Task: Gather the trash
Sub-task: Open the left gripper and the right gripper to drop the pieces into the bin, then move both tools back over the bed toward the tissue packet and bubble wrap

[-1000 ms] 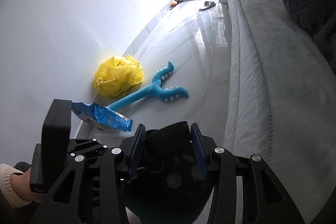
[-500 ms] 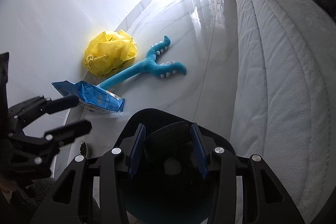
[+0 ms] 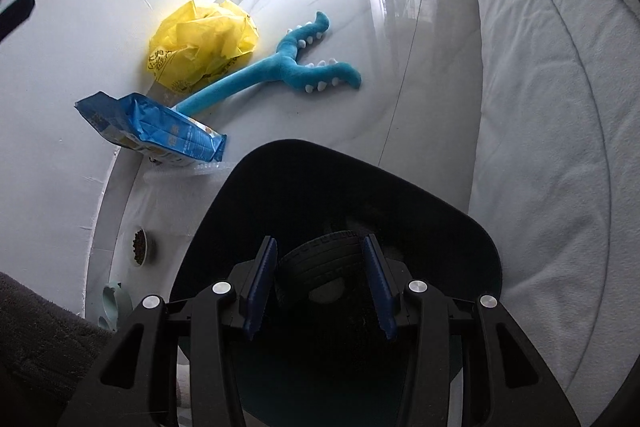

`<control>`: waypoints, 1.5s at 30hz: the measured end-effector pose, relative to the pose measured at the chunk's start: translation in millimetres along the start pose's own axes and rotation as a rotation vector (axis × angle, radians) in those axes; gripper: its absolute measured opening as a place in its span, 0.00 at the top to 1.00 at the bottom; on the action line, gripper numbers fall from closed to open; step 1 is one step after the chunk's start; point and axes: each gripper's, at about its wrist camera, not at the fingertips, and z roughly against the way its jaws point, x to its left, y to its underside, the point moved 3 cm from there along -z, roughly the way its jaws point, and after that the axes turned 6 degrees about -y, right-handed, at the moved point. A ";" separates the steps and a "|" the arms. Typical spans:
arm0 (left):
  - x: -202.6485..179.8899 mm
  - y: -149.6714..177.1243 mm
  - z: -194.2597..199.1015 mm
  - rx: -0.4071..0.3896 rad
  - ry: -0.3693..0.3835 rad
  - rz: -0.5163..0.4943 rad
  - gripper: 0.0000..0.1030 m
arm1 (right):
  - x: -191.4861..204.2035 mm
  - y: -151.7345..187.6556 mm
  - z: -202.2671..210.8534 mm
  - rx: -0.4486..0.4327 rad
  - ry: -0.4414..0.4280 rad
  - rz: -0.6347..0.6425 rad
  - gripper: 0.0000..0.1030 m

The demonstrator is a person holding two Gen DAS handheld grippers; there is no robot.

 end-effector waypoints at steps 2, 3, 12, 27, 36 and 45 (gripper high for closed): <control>-3.1 -7.1 6.6 -0.032 -0.001 -0.005 0.36 | 1.1 3.0 -3.4 0.027 0.003 0.002 0.56; -4.3 -9.7 9.9 -0.047 -0.001 -0.009 0.36 | 1.8 4.2 -5.3 0.042 0.002 0.002 0.55; -27.3 -32.6 31.7 -0.157 0.016 -0.033 0.32 | 13.8 8.7 7.9 0.034 -0.018 0.030 0.28; -73.0 -74.3 65.2 -0.350 -0.021 -0.057 0.26 | 5.8 1.5 133.1 -0.280 0.018 0.098 0.22; -121.0 -83.8 67.8 -0.397 -0.004 -0.087 0.24 | -28.4 14.6 196.2 -0.415 0.093 0.094 0.20; -163.0 -87.4 64.0 -0.399 0.039 -0.089 0.21 | -70.4 41.1 239.4 -0.485 0.166 0.034 0.19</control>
